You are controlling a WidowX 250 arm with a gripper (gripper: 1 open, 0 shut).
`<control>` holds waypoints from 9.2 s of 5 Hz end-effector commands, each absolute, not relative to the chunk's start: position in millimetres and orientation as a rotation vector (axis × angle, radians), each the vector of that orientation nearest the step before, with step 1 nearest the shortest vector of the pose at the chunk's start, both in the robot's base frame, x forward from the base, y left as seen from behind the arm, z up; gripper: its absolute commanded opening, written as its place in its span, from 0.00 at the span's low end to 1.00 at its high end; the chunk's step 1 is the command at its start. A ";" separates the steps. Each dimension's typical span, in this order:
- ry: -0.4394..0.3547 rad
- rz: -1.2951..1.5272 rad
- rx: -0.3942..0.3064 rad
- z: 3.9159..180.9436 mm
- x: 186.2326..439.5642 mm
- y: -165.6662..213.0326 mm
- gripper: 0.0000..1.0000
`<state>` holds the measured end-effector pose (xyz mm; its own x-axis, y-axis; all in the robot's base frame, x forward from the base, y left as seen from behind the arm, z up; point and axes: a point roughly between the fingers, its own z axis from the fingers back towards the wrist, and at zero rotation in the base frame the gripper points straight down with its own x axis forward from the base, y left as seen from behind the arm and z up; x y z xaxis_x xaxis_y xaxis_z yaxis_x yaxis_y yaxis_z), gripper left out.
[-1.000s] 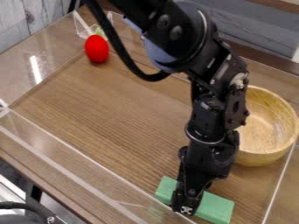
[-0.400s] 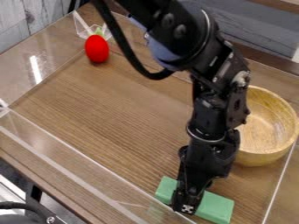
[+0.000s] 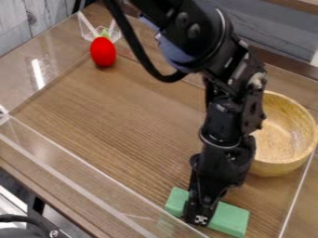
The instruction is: Put the green block in the brown bowl
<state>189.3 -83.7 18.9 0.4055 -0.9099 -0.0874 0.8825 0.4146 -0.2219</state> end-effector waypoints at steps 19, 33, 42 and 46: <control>-0.111 -0.833 0.039 111.9 251.2 -63.1 0.00; -0.261 -0.934 -0.033 87.4 285.9 -79.8 0.00; -0.223 -0.986 -0.166 20.3 330.4 -114.5 0.00; -0.204 -1.025 -0.234 16.3 319.4 -136.6 0.00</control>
<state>328.0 -125.1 19.2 0.5278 -0.8001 0.2852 0.8449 0.5290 -0.0797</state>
